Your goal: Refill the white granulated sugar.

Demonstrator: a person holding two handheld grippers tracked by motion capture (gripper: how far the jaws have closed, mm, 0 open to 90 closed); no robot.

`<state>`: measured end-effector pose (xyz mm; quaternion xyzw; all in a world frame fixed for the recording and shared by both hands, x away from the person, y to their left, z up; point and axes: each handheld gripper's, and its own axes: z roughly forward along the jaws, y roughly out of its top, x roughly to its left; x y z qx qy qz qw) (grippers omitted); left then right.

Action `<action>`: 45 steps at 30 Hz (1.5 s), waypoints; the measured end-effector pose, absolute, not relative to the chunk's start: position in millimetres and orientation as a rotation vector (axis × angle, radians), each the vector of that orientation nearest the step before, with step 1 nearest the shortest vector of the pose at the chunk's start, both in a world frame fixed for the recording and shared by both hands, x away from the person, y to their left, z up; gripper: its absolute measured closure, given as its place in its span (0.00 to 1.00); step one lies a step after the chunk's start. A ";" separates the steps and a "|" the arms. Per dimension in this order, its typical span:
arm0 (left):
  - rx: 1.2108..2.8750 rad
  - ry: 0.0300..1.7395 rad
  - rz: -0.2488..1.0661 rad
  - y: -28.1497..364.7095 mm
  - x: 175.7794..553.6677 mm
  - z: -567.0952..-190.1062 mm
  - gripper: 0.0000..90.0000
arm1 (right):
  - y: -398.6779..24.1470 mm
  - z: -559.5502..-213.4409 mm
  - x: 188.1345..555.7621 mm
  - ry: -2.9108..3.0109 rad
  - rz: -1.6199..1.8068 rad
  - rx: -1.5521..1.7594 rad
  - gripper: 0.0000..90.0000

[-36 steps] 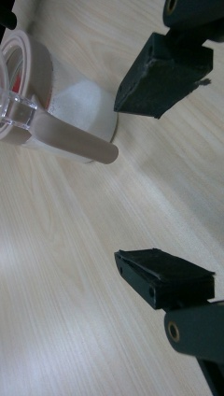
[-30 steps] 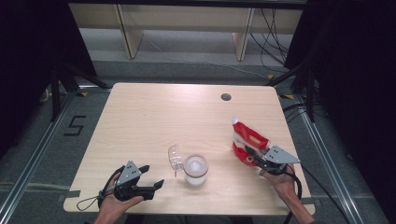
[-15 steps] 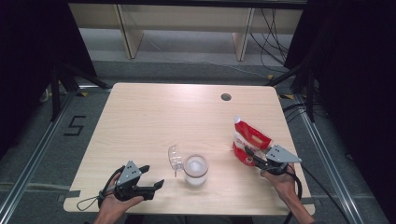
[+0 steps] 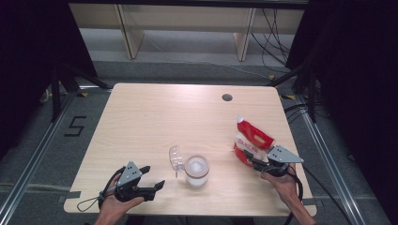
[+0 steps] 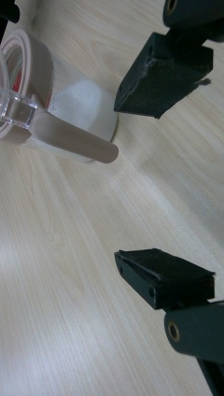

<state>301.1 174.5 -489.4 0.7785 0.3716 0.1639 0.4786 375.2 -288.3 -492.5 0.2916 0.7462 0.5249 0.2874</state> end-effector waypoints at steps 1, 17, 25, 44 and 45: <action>1.900 0.907 0.400 174.5 301.1 -489.4 0.25 | -289.2 -491.8 376.0 1.980 1.397 0.770 0.46; 1.900 0.910 0.399 174.5 301.3 -489.5 0.25 | -301.1 -476.9 342.6 1.896 1.365 0.974 0.19; 1.897 0.912 0.401 174.9 301.0 -489.4 0.25 | -307.5 -472.6 328.7 1.905 1.325 0.995 0.18; 1.875 0.941 0.377 173.5 301.6 -489.8 0.25 | -308.2 -474.7 306.8 1.980 1.235 1.171 0.18; 1.882 0.935 0.385 173.6 301.4 -489.3 0.25 | -310.1 -475.4 308.2 1.989 1.220 1.130 0.18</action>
